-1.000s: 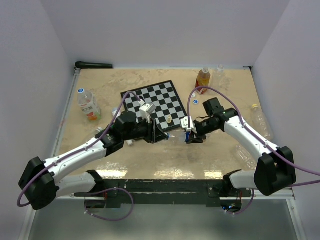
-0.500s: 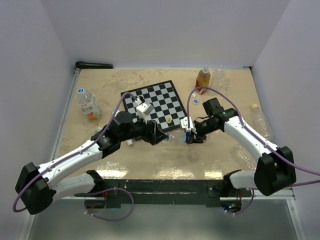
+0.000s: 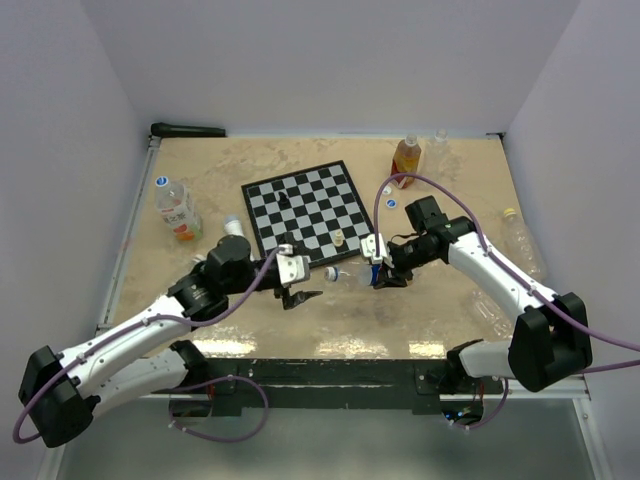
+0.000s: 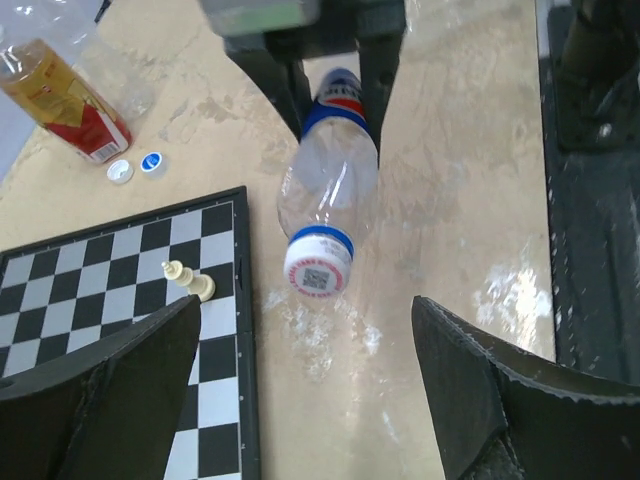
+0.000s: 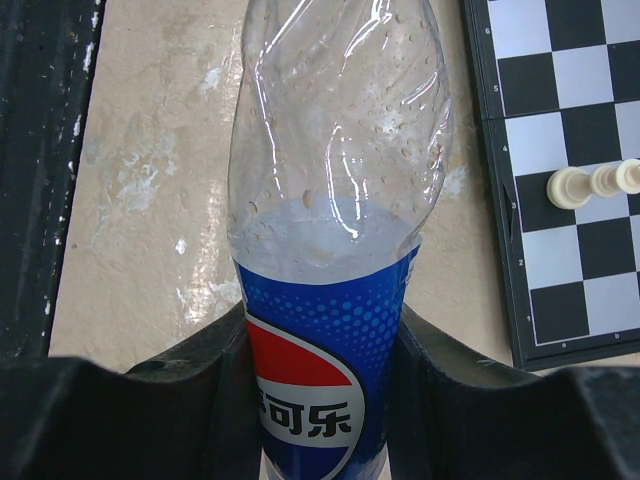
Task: Unscrew the bottle caps
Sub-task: Unscrew the bottle cap from the plastic bottle.
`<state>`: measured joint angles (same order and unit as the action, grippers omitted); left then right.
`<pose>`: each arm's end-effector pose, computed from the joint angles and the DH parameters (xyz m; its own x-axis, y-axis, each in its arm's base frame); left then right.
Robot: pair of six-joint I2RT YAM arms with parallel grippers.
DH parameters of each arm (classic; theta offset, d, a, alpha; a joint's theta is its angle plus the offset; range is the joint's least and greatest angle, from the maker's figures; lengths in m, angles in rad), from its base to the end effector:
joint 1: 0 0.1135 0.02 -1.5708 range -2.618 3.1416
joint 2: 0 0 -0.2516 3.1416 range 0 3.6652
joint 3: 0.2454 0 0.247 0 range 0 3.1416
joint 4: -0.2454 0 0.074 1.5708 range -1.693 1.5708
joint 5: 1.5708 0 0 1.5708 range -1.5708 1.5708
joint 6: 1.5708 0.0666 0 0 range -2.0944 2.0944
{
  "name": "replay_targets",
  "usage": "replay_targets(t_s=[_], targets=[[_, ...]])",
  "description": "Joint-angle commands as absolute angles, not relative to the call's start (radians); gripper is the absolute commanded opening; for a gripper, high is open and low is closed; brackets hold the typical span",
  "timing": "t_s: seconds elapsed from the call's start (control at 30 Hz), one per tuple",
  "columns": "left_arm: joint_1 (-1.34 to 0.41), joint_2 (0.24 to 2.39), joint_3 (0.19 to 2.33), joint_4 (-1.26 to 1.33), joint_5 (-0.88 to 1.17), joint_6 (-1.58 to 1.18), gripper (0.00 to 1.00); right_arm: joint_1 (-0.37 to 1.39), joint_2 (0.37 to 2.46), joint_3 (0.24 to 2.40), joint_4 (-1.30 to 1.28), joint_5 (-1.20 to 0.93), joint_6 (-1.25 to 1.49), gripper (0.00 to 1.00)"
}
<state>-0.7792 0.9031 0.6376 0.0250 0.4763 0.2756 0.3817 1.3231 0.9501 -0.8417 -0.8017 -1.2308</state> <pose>0.1497 -0.1907 0.2744 0.0931 0.2480 -0.9643 0.9519 0.2618 0.1592 0.2098 0.1358 0.2132 0.1733 -0.6370 -0.7512 -0.9839 -0.1450 -0.1041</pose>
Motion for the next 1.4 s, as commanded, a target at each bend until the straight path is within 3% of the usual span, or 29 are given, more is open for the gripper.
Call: replay_targets(t_s=[0.0,0.13,0.63,0.87,1.03,1.2,1.37], targets=[[-0.782,0.940,0.609,0.113,0.539,0.584,0.89,0.388,1.316,0.979,-0.850,-0.813,-1.239,0.00],[-0.782,0.997,0.629,0.159,0.548,0.586,0.84,0.391,1.319,0.979,-0.853,-0.813,-1.241,0.00],[-0.784,1.091,0.658,0.204,0.650,0.512,0.50,0.394,1.319,0.980,-0.854,-0.811,-1.241,0.00],[-0.784,1.106,0.661,0.216,0.681,0.482,0.42,0.396,1.321,0.980,-0.853,-0.811,-1.239,0.00],[-0.784,1.101,0.666,0.212,0.698,0.418,0.00,0.396,1.321,0.979,-0.853,-0.810,-1.239,0.00],[-0.782,1.072,0.676,0.209,0.576,0.090,0.00,0.396,1.321,0.980,-0.853,-0.808,-1.239,0.00],[-0.776,1.060,0.762,-0.038,0.364,-0.413,0.00,0.396,1.325,0.980,-0.853,-0.810,-1.238,0.00]])
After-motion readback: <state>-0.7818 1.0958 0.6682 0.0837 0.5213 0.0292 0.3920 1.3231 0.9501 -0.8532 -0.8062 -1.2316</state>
